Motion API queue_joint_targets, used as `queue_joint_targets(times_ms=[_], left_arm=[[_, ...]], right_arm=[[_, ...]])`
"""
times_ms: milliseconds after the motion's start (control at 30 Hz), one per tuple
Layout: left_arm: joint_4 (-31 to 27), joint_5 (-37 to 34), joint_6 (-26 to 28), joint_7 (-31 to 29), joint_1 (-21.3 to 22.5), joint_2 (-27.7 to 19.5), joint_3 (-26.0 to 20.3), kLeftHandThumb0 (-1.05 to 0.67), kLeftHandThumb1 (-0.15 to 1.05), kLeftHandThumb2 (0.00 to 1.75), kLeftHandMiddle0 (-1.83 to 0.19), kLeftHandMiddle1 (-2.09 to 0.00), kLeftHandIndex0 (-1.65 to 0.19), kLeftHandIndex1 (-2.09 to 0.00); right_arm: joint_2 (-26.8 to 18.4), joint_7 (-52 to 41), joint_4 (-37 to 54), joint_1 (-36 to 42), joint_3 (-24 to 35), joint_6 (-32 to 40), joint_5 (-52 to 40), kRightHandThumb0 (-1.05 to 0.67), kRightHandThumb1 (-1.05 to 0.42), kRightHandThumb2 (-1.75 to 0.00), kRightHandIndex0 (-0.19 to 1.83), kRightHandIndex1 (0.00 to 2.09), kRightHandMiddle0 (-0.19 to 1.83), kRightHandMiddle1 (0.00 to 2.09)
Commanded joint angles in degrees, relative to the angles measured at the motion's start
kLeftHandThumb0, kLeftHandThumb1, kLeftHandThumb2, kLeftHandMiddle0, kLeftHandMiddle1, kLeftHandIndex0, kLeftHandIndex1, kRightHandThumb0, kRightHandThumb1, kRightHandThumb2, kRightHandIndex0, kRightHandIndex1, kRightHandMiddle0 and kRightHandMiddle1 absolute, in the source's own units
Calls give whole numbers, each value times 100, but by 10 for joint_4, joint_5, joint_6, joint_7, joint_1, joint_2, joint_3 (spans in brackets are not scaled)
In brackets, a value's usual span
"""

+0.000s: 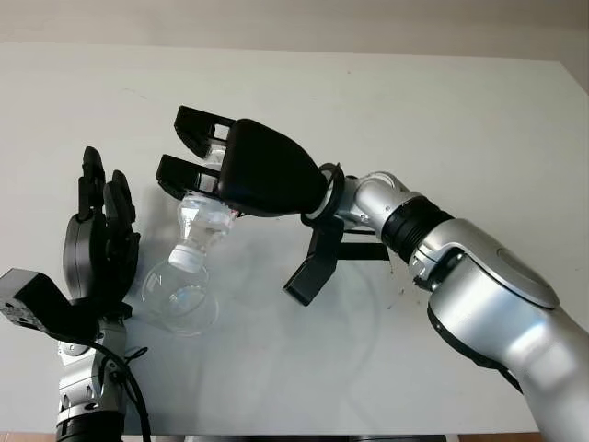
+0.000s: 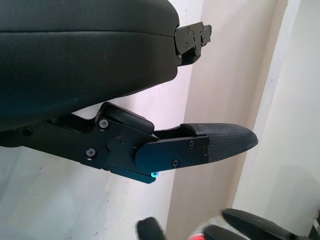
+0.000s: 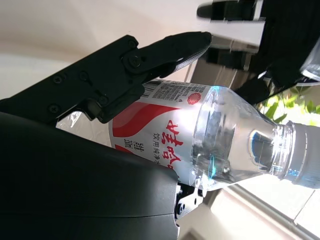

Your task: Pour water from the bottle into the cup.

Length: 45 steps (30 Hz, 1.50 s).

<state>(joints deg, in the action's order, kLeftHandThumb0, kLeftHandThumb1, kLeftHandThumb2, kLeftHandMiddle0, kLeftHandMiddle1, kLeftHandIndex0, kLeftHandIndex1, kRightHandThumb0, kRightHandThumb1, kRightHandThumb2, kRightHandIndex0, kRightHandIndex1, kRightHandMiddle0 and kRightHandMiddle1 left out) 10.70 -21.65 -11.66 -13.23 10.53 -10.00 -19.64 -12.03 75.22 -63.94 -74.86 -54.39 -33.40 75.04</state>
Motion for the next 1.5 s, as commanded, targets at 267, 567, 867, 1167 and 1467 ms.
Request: queue_joint_targets(times_ms=[267,567,867,1167,1467], left_arm=[[16,2,-2,3,-8,12,5,-76,105,54,19,-5,19,-3],[21,2,-6,0,-10,10,3,-77,105,54,19,-5,19,-4],[15,1,-2,0,-13,9,1,-76,105,54,19,-5,19,-4],[17,-4,1,-7,-11,7,0,-76,105,55,19,-4,19,-2],[14,2,8,-4,-15,7,2,-77,105,57,19,-4,19,-2]], right_arm=[[-4,33,-2,-30,-17,11,4,-54,-105,-26,134,209,81,209],[-2,38,-1,-26,-22,17,4,-54,-105,-31,137,209,99,209],[12,-210,-37,49,146,-180,-272,-47,-105,-37,124,209,94,209],[26,-681,25,154,365,-135,-636,-39,-105,-42,119,209,87,209],[27,-905,242,252,527,215,-887,-39,-105,-47,119,209,90,209]])
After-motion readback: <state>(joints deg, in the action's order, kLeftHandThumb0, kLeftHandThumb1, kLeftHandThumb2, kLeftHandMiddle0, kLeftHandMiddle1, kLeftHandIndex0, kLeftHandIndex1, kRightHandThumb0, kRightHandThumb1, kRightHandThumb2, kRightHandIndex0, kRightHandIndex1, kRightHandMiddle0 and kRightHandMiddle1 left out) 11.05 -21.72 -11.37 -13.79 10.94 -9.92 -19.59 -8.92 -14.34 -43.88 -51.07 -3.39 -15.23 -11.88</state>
